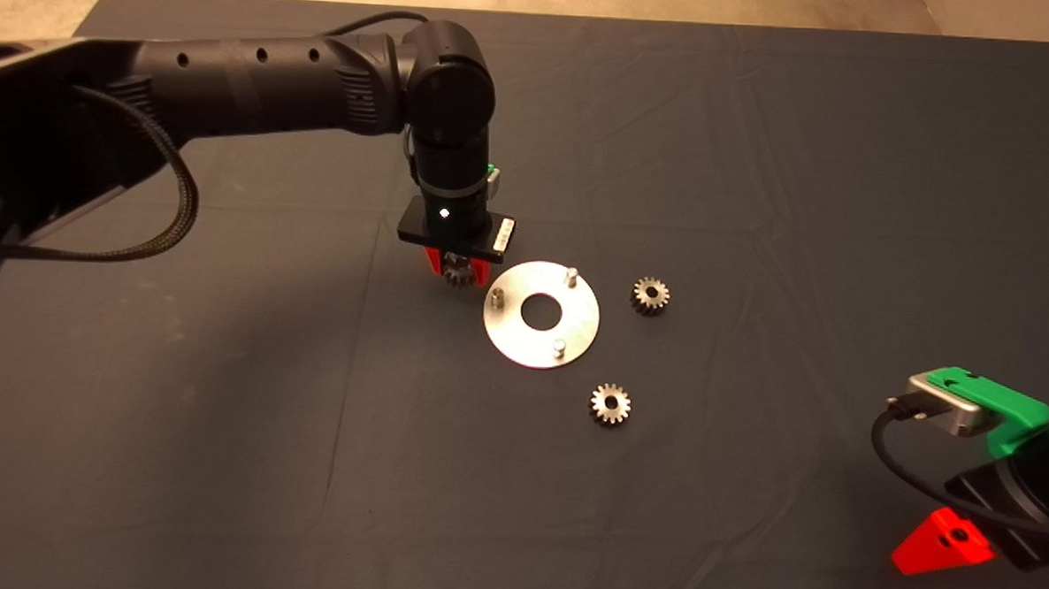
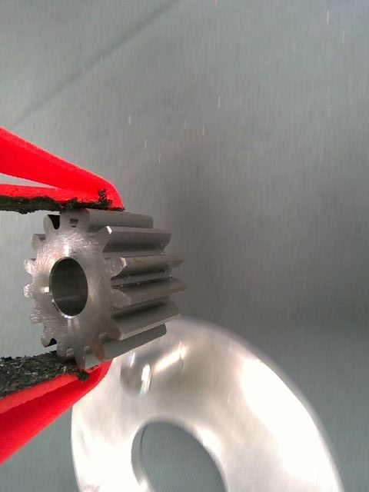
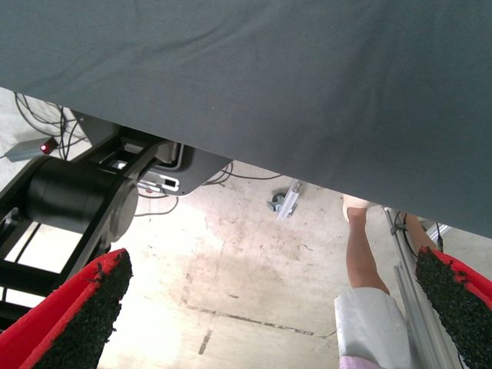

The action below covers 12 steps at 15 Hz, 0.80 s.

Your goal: Install three planetary gears onto the carrier pins

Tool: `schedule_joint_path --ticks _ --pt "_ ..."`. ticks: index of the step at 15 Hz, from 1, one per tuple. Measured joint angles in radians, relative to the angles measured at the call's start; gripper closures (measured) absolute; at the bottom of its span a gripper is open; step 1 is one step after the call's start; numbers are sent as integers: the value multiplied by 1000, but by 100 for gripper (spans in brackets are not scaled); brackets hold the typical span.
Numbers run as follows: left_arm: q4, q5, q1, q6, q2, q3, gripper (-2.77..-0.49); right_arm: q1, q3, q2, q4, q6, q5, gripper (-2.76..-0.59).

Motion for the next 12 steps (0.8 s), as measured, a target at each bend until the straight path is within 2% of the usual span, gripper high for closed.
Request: schedule_joint_path --ticks 7,12 --pt "0 -1 0 -27 47 0 -96 0 0 0 0 0 1 -275" --pt "0 1 0 -37 42 -6 -96 0 0 0 0 0 0 -275"
